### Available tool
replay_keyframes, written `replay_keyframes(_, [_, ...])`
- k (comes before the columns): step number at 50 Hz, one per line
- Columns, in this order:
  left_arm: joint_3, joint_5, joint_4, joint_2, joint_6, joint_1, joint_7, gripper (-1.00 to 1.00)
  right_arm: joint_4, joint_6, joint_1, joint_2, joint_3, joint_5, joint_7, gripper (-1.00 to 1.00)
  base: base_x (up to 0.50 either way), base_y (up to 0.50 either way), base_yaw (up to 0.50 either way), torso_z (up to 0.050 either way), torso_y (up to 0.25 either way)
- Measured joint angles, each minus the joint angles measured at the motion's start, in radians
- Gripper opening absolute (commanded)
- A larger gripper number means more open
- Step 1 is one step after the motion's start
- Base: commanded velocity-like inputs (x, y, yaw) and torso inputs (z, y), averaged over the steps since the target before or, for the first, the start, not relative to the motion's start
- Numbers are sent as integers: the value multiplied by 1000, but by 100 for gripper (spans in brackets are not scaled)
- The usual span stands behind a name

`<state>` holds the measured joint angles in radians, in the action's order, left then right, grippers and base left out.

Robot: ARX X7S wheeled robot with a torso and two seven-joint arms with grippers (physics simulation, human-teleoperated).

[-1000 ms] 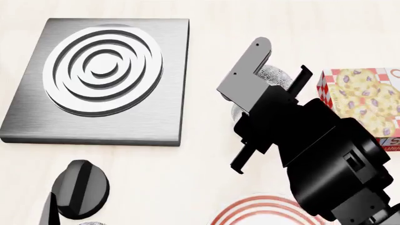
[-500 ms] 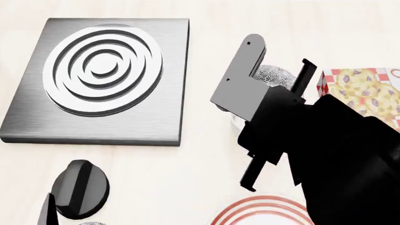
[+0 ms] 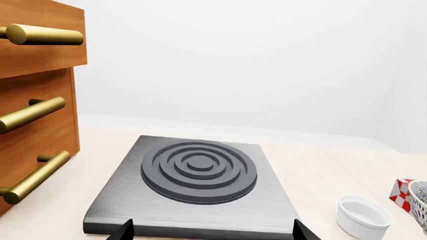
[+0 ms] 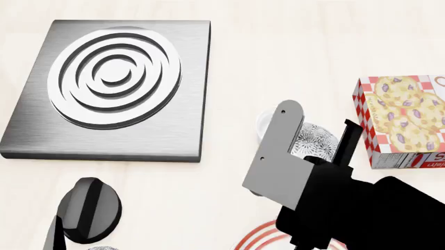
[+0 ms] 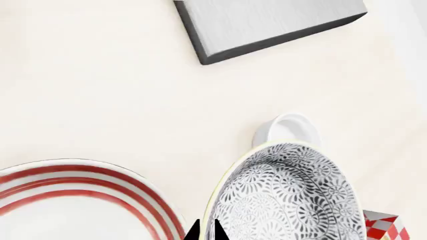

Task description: Pick the akita bowl on the ramekin and place it on the plate.

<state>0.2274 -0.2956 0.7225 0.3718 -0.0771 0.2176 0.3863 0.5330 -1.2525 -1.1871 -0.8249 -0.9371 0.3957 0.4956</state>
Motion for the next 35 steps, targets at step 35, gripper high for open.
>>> replay_keyframes(35, [7, -3, 0, 10, 2, -4, 13, 100, 209, -14, 251, -124, 31, 85, -99, -100, 0, 0, 0, 0, 0])
